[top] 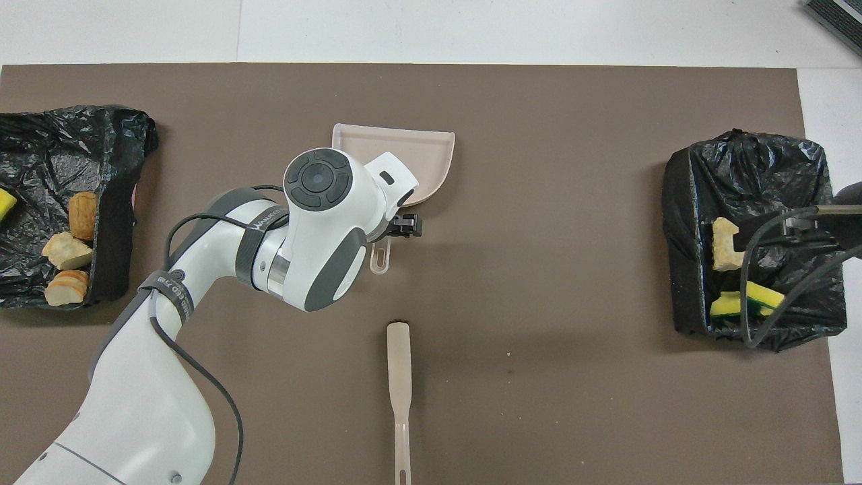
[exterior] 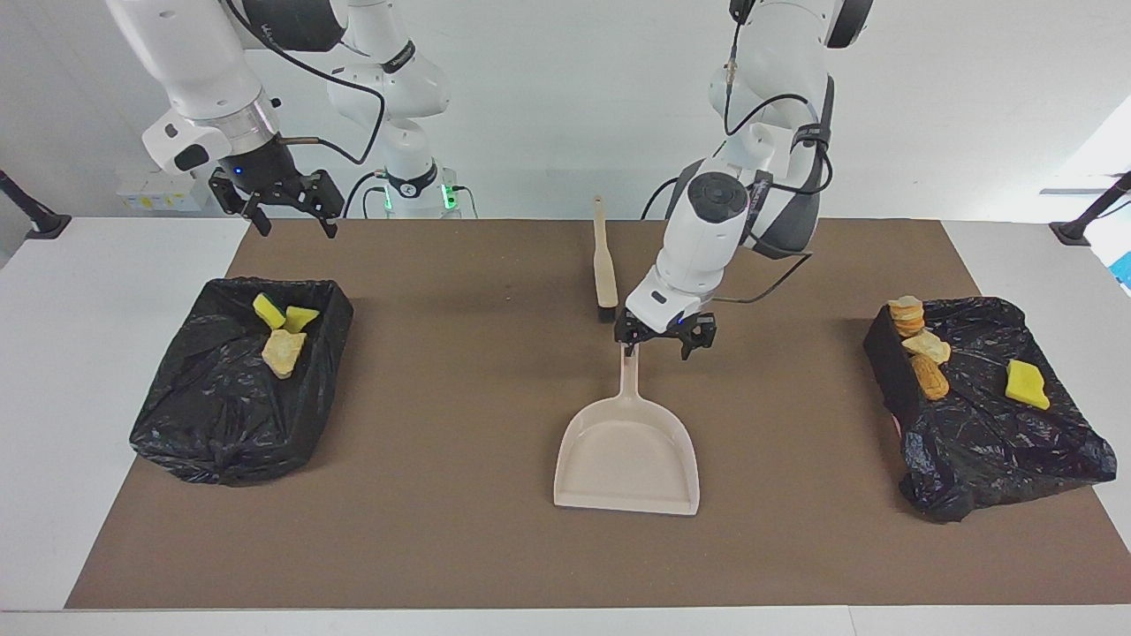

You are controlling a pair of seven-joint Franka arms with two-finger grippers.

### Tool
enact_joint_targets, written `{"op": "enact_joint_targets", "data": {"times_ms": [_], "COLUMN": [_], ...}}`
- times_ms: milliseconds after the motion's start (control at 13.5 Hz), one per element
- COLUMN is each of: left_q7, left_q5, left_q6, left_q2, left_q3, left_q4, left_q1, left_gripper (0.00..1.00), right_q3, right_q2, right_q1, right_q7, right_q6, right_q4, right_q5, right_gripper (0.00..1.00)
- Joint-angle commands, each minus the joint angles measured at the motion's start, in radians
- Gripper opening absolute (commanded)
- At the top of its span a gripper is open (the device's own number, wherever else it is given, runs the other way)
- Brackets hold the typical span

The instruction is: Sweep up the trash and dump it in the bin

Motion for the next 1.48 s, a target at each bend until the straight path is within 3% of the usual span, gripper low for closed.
{"op": "enact_joint_targets", "data": {"times_ms": [0,148,222,519,890,1187,1409], "left_q7": [0.009,0.074,0.13,0.236,0.412,0.428,0.452], "left_q5": [0.026,0.026,0.026,0.026,0.016,0.016,0.015], "left_q6": [-0.059,-0.07,-0.11,-0.217,-0.441,-0.562,-0.564], "left_q2": [-0.206,-0.357,-0.395,-0.456,-0.419,-0.276,-0.259], "left_q3": [0.001,0.001,0.001,0.003,0.004,0.011,0.012], "left_q4": [-0.158,-0.27,-0.283,-0.239,0.036,0.267,0.286], "left_q1": [0.068,0.118,0.149,0.215,0.332,0.361,0.393], "left_gripper": [1.0,1.0,1.0,1.0,1.0,1.0,1.0], "right_q3": [0.007,0.007,0.007,0.007,0.007,0.007,0.007], "right_q2": [-0.016,-0.016,-0.016,-0.016,-0.016,-0.016,-0.016], "right_q1": [-0.012,-0.011,-0.012,-0.012,-0.012,-0.012,-0.012], "right_q7": [0.009,0.009,0.009,0.009,0.009,0.009,0.009], "right_q6": [0.005,0.005,0.005,0.005,0.005,0.005,0.005], "right_q4": [-0.019,-0.019,-0.019,-0.019,-0.019,-0.019,-0.019], "right_q5": [0.014,0.014,0.014,0.014,0.014,0.014,0.014], "right_gripper": [1.0,1.0,1.0,1.0,1.0,1.0,1.0]}}
